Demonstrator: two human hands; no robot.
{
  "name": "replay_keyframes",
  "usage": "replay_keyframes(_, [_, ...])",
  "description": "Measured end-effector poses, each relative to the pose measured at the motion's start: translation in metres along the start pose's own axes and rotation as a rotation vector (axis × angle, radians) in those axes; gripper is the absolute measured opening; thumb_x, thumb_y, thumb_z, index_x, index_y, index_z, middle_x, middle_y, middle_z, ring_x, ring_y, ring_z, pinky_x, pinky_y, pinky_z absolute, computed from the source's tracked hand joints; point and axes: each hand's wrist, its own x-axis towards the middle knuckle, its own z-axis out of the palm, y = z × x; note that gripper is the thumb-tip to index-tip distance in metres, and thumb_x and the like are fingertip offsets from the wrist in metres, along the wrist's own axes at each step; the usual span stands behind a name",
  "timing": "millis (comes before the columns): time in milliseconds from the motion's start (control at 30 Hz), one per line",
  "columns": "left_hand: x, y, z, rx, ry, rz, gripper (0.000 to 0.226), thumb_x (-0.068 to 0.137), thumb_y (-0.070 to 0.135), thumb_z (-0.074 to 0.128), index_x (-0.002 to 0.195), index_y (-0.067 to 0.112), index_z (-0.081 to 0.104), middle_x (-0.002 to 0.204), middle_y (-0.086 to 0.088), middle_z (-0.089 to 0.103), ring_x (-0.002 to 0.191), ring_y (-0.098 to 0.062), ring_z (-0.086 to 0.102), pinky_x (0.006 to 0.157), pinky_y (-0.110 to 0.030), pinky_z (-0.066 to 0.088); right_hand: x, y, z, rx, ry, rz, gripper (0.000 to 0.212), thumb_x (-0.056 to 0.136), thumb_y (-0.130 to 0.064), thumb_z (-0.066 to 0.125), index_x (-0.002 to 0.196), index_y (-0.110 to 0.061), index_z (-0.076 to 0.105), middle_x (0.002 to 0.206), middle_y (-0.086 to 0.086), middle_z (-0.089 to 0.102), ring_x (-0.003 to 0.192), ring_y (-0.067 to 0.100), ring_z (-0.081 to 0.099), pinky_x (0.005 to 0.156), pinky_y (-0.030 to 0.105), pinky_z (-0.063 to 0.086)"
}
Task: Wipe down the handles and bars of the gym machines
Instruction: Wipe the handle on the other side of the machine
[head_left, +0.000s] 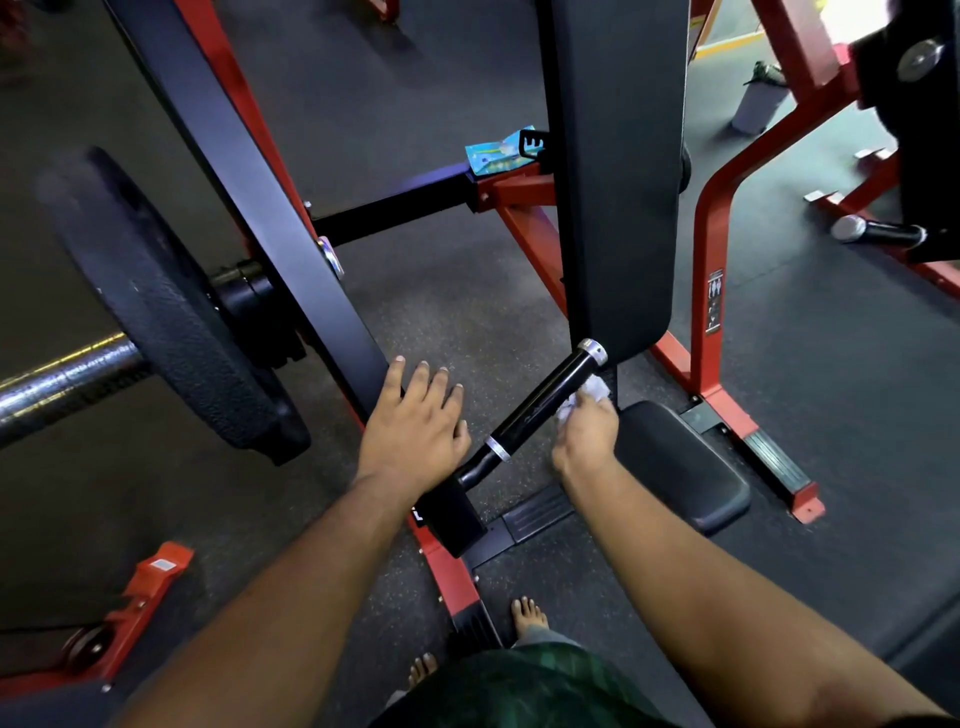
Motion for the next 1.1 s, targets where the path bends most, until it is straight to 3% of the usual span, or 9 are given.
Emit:
replay_keyframes(133, [0.001,0.001,0.000,0.001,0.012,-0.009,0.059,0.100,0.047,0.034,0.146,0.018,0.057,0.151,-0.009,0.053,0.143,-0.031,0.043,0.123,-0.058,0.013,-0.045,0.032,-0.014,-0.141,-0.030,0.039,0.020,0.108,-0.011,0.045,0.114,-0.014,0.065,0.084,-0.004,0.065,0.074,0.008,0.056,0.075,0.021,0.050])
replay_keyframes(333, [0.001,0.002,0.001,-0.003,0.028,0.000,0.059,0.100,0.047,0.034,0.146,0.018,0.057,0.152,-0.009,0.053,0.142,-0.032,0.044,0.123,-0.058,0.013,-0.080,0.053,-0.059,-0.582,-0.307,-0.009,0.023,0.105,-0.013,0.053,0.095,-0.001,0.070,0.072,0.001,0.068,0.068,0.016,0.058,0.065,0.031,0.049])
replay_keyframes(400, [0.001,0.000,0.002,-0.007,0.034,0.000,0.058,0.100,0.046,0.035,0.145,0.017,0.058,0.151,-0.010,0.054,0.141,-0.032,0.045,0.122,-0.058,0.014,-0.061,0.031,-0.063,-0.615,-0.148,-0.197,0.023,0.103,-0.007,0.053,0.112,-0.012,0.073,0.091,0.000,0.075,0.082,0.019,0.067,0.075,0.034,0.055])
replay_keyframes(467, [0.001,-0.001,0.004,-0.005,0.045,0.005,0.058,0.100,0.046,0.037,0.144,0.016,0.059,0.150,-0.011,0.055,0.140,-0.033,0.046,0.122,-0.059,0.014,-0.031,0.000,-0.058,-0.705,-0.025,-0.491,0.041,0.099,0.001,0.050,0.134,-0.014,0.065,0.129,0.005,0.069,0.119,0.017,0.063,0.105,0.033,0.049])
replay_keyframes(600, [-0.001,0.000,0.004,-0.006,0.044,0.010,0.057,0.101,0.046,0.038,0.142,0.015,0.060,0.148,-0.011,0.056,0.139,-0.033,0.046,0.122,-0.059,0.015,0.021,-0.034,-0.035,-1.204,-0.261,-0.858,0.070,0.089,0.015,0.041,0.154,-0.013,0.043,0.162,0.006,0.035,0.153,0.019,0.026,0.127,0.035,0.014])
replay_keyframes(700, [-0.001,0.000,0.003,-0.004,0.036,0.009,0.058,0.101,0.047,0.036,0.144,0.016,0.058,0.150,-0.011,0.054,0.141,-0.033,0.044,0.122,-0.059,0.013,0.024,-0.012,-0.031,-1.483,-0.376,-0.973,0.074,0.084,0.016,0.045,0.153,-0.009,0.042,0.164,0.013,0.031,0.155,0.029,0.018,0.127,0.050,0.010])
replay_keyframes(900, [0.000,0.000,0.005,-0.009,0.057,0.007,0.057,0.100,0.046,0.039,0.142,0.015,0.061,0.147,-0.012,0.056,0.139,-0.033,0.046,0.122,-0.059,0.016,-0.020,0.029,-0.045,-1.487,-0.660,-1.011,0.064,0.087,-0.009,0.026,0.145,-0.005,0.053,0.158,0.011,0.041,0.153,0.028,0.022,0.125,0.052,0.015])
replay_keyframes(1033, [0.000,0.000,0.004,-0.010,0.057,0.004,0.057,0.100,0.047,0.038,0.143,0.016,0.059,0.148,-0.011,0.056,0.140,-0.033,0.045,0.122,-0.059,0.015,-0.036,0.019,-0.050,-1.386,-0.933,-0.944,0.064,0.086,-0.008,0.027,0.143,-0.008,0.056,0.156,0.011,0.045,0.150,0.025,0.031,0.126,0.043,0.018])
replay_keyframes(1100, [0.000,0.001,0.004,-0.002,0.048,0.007,0.058,0.101,0.047,0.035,0.146,0.016,0.056,0.150,-0.011,0.054,0.141,-0.033,0.044,0.122,-0.059,0.013,-0.036,-0.003,-0.048,-1.240,-0.848,-0.945,0.061,0.089,0.003,0.034,0.145,-0.013,0.055,0.154,0.003,0.046,0.146,0.016,0.037,0.125,0.035,0.023])
